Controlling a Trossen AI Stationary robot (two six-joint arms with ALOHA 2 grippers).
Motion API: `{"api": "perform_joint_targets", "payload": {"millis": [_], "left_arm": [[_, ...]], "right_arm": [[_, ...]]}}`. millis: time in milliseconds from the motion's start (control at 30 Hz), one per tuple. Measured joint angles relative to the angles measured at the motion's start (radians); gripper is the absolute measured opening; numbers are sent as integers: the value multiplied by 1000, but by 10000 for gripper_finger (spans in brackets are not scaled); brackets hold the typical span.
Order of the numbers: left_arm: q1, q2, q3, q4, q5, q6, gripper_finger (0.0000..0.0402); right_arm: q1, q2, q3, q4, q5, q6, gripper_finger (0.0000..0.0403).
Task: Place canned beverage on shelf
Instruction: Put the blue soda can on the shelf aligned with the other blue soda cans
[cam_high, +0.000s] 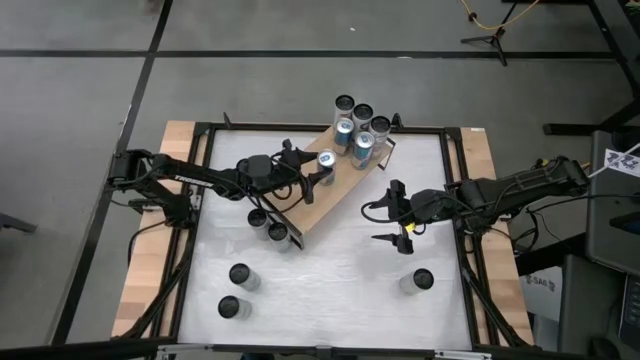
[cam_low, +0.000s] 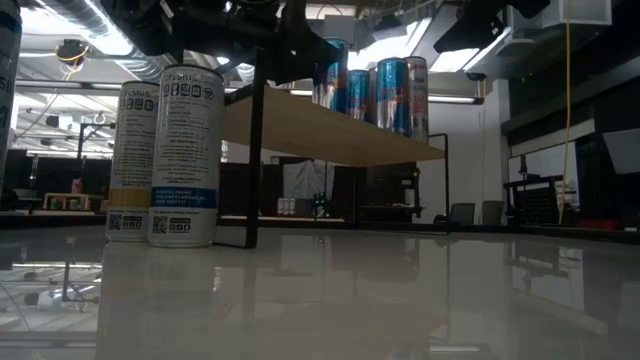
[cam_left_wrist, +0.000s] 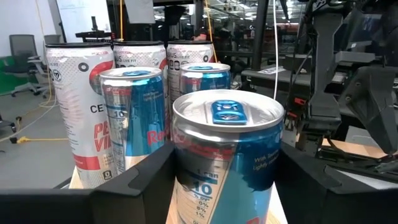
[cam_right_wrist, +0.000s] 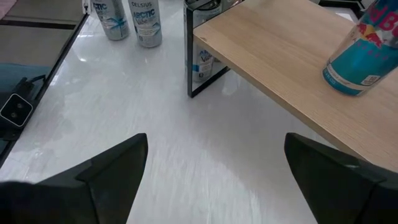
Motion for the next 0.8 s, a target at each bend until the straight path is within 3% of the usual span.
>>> {"api": "perform_joint_targets", "payload": {"millis": [267,800], "left_arm": [[18,0,0,11,-9,1,214],[179,0,64,33,11,53,212]], "right_arm": [[0,0,0,0,-1,0,374],[0,0,0,0,-3,0,374]]}}
